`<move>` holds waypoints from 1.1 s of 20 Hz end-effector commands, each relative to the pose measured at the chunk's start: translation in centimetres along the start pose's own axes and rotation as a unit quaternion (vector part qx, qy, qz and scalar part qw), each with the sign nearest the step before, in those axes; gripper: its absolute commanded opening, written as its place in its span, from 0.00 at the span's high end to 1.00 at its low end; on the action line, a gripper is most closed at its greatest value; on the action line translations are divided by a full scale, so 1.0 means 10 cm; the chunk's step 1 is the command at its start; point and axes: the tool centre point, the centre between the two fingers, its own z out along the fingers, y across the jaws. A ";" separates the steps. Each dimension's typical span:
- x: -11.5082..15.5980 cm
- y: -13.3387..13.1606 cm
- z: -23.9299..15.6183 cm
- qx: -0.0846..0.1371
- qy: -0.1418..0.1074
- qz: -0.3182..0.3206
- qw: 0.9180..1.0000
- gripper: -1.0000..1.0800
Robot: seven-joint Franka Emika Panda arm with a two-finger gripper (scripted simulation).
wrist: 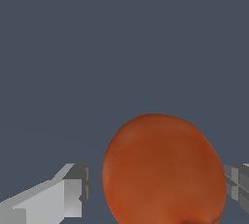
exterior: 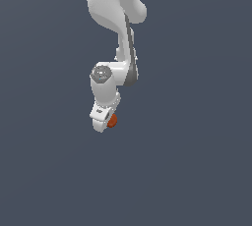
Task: Pick up the object and move it to a goal position.
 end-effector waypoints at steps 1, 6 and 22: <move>0.00 0.01 0.04 -0.001 0.000 0.000 1.000 0.04; 0.00 0.01 0.04 -0.001 0.000 0.000 1.000 1.00; -0.06 -0.03 -0.16 -0.002 0.000 0.000 1.000 1.00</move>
